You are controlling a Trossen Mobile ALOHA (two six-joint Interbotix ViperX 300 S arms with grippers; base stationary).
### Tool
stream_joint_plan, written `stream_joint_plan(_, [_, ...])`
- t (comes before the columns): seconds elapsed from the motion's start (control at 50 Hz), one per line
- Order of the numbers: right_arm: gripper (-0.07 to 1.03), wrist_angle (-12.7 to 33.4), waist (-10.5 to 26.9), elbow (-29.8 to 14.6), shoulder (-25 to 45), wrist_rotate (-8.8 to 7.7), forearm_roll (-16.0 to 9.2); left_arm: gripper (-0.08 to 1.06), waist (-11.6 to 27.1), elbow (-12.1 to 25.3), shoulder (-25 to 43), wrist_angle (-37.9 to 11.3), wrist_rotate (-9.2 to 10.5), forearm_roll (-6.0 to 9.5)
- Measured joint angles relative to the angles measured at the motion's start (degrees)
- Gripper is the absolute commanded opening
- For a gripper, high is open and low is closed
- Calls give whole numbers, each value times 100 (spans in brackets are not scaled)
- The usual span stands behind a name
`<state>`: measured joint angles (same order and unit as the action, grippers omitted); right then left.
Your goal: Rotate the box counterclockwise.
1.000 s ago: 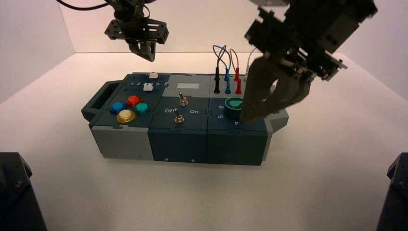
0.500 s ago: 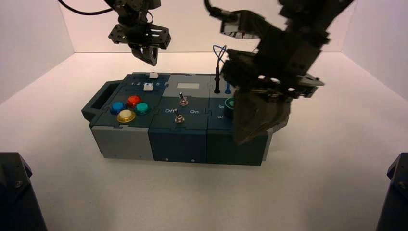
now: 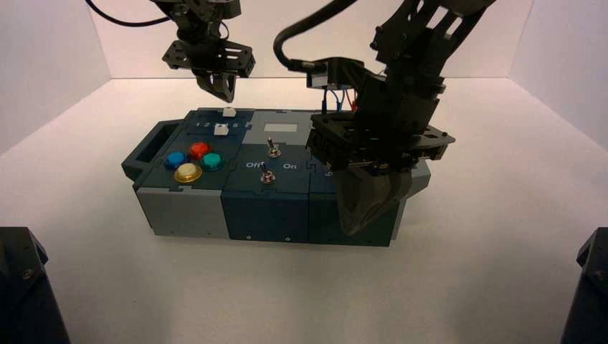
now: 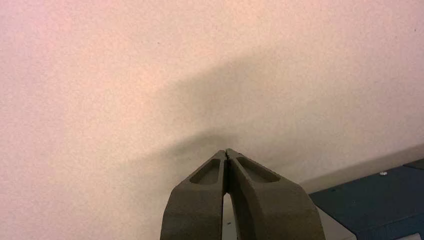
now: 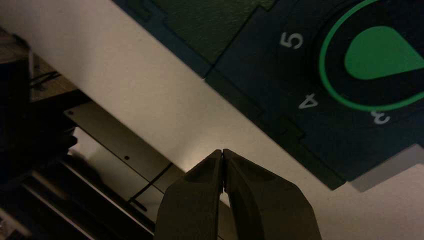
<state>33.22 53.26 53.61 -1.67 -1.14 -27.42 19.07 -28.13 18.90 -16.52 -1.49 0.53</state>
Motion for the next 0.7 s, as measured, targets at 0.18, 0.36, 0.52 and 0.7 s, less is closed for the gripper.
stream_joint_plan(0.18, [-2, 9, -334, -35, 79, 0, 158, -3, 44, -9, 88, -35, -62, 0])
stream_joint_plan(0.36, [-2, 44, -501, -53, 114, 0, 308, -3, 158, -9, 185, -193, -114, 0])
stream_joint_plan(0.52, [-2, 62, -545, -132, 255, 0, 413, -3, 246, 0, 202, -281, -149, 0])
stream_joint_plan(0.7, [-2, 70, -650, -237, 422, 0, 563, -3, 281, 62, 202, -501, -193, -18])
